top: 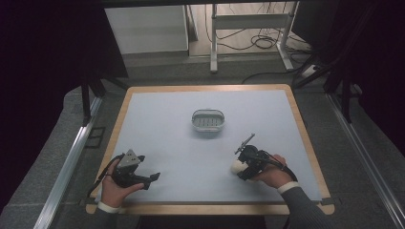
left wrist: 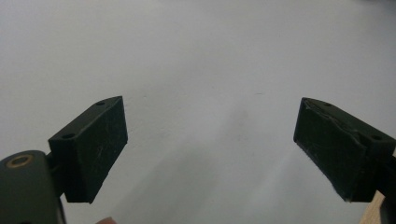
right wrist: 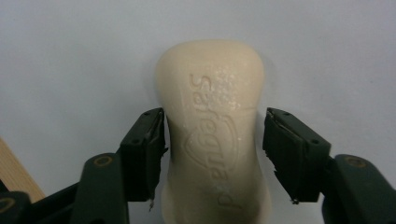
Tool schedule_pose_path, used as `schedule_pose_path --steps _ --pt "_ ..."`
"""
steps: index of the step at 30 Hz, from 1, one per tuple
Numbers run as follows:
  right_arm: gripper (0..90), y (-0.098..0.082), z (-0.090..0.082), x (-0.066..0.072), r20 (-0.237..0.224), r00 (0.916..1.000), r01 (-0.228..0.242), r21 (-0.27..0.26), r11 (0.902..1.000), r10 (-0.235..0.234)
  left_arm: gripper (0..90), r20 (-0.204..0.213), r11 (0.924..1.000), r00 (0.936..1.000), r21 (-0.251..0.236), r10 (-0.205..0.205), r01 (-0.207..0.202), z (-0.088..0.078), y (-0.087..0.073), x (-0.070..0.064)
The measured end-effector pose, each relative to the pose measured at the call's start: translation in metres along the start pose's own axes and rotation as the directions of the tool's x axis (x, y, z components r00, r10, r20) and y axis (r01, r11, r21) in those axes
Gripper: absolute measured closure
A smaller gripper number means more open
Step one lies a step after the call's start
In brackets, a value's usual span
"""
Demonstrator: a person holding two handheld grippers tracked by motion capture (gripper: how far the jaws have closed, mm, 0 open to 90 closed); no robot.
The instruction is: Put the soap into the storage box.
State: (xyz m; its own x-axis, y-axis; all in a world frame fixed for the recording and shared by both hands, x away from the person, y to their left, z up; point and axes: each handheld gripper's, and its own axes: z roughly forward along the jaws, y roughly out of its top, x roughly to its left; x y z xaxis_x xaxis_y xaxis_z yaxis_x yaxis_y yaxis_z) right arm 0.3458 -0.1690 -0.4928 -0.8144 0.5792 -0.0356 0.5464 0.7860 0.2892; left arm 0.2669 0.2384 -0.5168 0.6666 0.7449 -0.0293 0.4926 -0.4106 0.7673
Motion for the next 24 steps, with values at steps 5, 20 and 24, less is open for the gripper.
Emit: schedule_pose_path --steps 5,20,24 --pt "49.3 0.002 0.004 0.001 -0.005 1.0 0.007 0.032 0.9995 -0.007 10.3 0.0 1.0 1.0 0.002 0.001 -0.001 0.0 0.0 0.0" --pt "49.9 0.012 -0.018 -0.002 0.031 0.9978 0.058 0.007 0.9983 -0.058 10.4 -0.001 1.0 1.0 0.005 0.002 -0.002 0.0 0.0 0.0" --pt "49.8 0.015 -0.025 -0.006 0.039 0.9979 0.054 -0.024 0.9983 -0.053 10.4 -0.002 1.0 1.0 0.007 0.003 -0.003 0.0 0.0 0.0"
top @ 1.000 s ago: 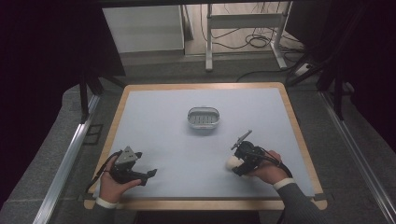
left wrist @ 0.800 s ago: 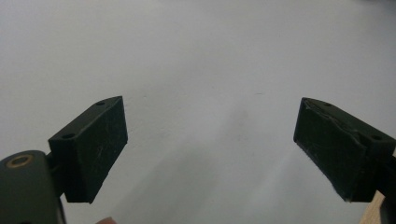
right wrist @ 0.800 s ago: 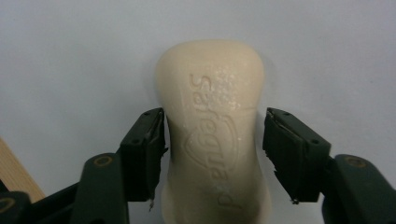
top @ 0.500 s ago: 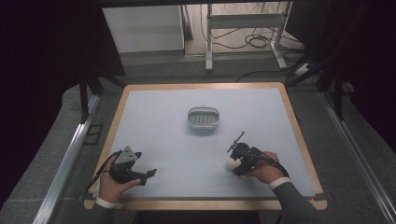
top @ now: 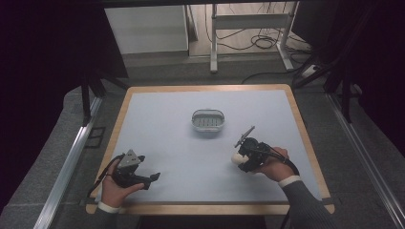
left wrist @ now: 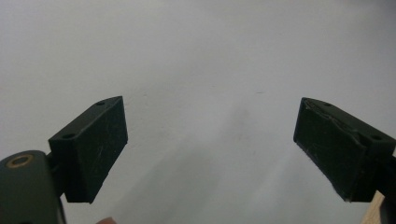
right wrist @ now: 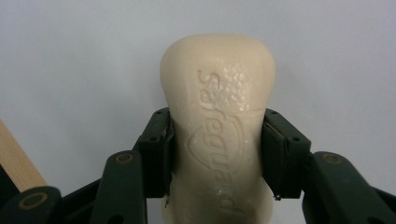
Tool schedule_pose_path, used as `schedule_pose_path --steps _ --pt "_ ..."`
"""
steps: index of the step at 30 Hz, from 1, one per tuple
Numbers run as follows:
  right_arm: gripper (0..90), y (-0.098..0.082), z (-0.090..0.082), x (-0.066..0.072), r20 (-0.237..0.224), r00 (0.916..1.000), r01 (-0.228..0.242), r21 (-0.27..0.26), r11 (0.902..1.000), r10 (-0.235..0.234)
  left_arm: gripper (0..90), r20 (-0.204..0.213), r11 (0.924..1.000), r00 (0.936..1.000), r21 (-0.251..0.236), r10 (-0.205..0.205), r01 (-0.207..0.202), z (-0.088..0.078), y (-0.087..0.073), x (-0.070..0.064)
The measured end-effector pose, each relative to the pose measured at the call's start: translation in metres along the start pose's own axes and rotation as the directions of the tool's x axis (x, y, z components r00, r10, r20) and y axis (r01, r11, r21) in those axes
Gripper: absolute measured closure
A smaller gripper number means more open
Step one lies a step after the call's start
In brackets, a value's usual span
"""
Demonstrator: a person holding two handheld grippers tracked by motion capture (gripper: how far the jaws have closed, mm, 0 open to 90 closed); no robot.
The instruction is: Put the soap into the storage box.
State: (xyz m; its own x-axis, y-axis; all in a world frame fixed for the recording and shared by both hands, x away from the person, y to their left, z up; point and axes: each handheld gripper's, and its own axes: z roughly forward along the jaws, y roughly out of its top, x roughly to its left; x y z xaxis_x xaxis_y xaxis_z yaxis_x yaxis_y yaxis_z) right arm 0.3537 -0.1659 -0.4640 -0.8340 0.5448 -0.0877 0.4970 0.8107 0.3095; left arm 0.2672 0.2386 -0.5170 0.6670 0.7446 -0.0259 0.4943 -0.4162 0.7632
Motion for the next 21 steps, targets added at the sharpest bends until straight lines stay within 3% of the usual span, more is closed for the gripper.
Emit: schedule_pose_path --steps 21 --pt "49.8 0.015 -0.008 -0.015 0.011 0.9999 0.012 -0.04 0.9991 -0.012 10.4 0.001 1.0 1.0 0.008 0.0 0.0 0.004 -0.001 -0.001"
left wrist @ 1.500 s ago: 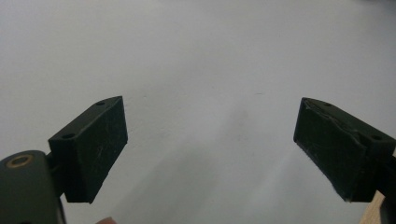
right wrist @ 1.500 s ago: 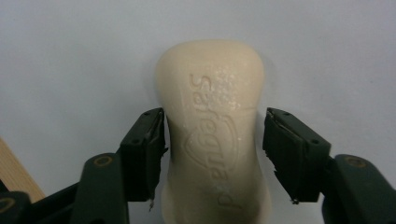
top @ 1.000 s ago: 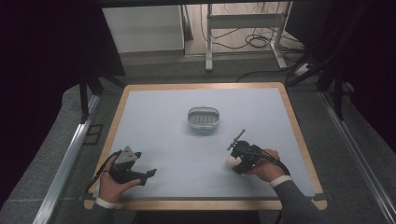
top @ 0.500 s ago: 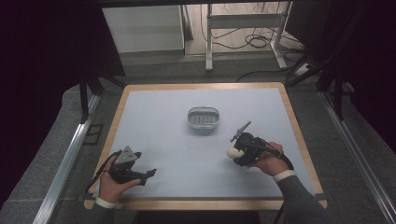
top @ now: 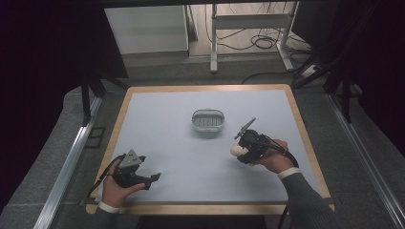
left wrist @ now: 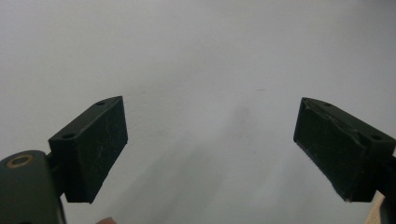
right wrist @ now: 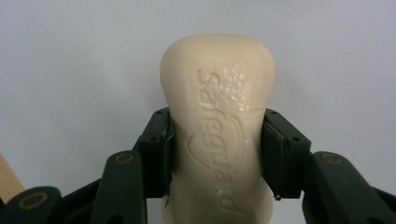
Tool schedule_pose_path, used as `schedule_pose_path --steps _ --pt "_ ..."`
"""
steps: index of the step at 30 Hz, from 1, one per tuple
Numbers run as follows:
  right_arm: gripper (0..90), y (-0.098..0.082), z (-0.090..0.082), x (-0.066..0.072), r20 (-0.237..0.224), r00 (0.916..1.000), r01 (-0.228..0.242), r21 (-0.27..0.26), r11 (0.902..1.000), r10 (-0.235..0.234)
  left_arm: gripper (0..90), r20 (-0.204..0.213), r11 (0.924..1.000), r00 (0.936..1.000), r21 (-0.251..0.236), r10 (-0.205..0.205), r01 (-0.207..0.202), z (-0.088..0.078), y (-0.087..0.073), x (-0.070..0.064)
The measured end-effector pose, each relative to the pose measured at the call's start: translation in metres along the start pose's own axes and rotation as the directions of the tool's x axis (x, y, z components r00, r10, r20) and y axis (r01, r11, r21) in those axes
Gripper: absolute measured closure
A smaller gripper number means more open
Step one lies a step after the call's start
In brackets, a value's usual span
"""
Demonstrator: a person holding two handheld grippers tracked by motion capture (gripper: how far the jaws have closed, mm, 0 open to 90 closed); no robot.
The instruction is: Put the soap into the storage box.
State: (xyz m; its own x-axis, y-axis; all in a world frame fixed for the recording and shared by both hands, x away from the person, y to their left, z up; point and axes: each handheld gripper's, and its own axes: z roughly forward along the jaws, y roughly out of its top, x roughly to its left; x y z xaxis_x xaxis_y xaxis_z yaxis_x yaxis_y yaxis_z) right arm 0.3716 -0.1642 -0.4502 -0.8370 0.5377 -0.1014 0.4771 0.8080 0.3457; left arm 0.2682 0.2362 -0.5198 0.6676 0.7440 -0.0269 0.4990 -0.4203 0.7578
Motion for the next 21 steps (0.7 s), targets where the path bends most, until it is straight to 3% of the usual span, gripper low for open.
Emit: schedule_pose_path --steps 21 --pt "49.8 0.029 -0.006 -0.013 0.008 0.9996 0.029 -0.033 0.999 -0.028 10.3 0.002 1.0 1.0 0.005 0.003 -0.003 0.001 0.0 0.0"
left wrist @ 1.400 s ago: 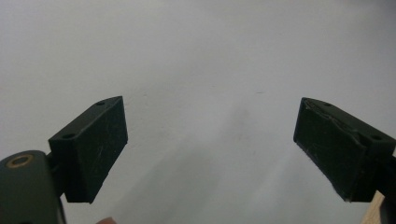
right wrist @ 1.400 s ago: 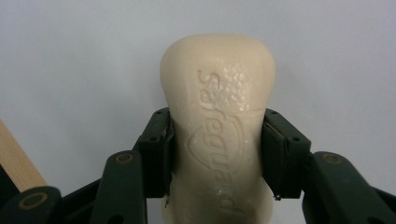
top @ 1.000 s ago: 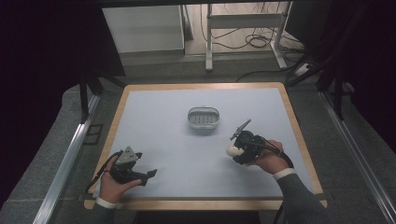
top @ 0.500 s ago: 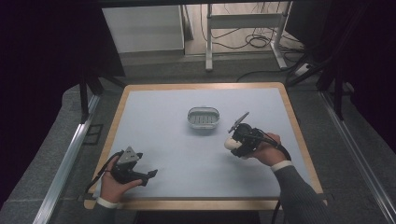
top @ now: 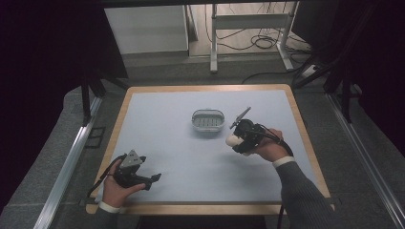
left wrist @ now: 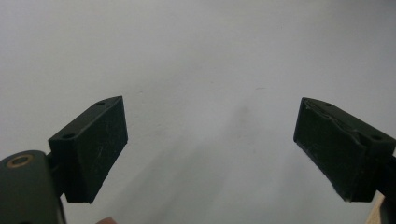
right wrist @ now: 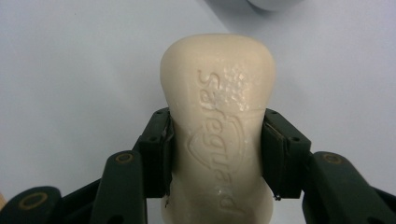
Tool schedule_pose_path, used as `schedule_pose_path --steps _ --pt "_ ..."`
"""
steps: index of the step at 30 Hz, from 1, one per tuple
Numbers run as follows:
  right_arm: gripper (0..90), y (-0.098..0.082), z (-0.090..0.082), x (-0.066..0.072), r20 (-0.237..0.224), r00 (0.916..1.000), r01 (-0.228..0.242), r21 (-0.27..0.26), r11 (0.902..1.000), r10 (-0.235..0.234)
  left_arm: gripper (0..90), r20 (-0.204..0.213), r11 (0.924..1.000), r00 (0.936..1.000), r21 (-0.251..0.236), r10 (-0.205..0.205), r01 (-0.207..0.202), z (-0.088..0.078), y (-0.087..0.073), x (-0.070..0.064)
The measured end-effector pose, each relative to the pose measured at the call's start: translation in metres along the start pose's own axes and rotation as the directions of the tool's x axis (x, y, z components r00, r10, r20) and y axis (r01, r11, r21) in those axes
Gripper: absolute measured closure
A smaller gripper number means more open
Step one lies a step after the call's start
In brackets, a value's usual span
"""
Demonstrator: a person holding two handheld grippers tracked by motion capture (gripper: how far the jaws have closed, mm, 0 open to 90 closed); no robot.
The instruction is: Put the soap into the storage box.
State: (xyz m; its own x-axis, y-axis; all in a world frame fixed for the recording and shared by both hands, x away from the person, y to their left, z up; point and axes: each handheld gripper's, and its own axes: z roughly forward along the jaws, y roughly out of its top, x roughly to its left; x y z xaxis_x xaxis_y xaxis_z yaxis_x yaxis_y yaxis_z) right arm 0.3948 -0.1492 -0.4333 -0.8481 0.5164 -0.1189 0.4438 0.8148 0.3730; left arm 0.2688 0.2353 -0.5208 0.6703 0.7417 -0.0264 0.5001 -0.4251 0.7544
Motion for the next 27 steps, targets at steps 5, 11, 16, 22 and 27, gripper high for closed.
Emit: schedule_pose_path --steps 5,11,16,22,27 --pt "49.9 0.008 -0.002 -0.002 0.005 1.0 0.008 -0.012 0.9999 -0.008 10.3 -0.001 1.0 1.0 -0.002 0.0 0.0 -0.001 0.0 0.0" --pt "49.8 0.013 -0.003 -0.007 0.008 1.0 0.004 -0.019 0.9998 -0.004 10.3 0.0 1.0 1.0 -0.004 0.001 -0.001 -0.001 0.0 0.0" --pt "49.8 0.017 -0.001 -0.012 0.009 0.9999 0.007 -0.024 0.9997 -0.007 10.3 0.002 1.0 1.0 -0.002 0.002 -0.002 0.0 0.0 -0.001" --pt "49.8 0.023 -0.001 -0.016 0.004 1.0 0.009 -0.035 0.9994 -0.009 10.3 0.003 1.0 1.0 0.003 0.005 -0.005 0.001 0.001 -0.001" --pt "49.8 0.026 0.0 -0.018 0.001 0.9999 0.015 -0.034 0.9993 -0.015 10.3 0.004 1.0 1.0 0.003 0.006 -0.006 0.001 0.001 -0.001"
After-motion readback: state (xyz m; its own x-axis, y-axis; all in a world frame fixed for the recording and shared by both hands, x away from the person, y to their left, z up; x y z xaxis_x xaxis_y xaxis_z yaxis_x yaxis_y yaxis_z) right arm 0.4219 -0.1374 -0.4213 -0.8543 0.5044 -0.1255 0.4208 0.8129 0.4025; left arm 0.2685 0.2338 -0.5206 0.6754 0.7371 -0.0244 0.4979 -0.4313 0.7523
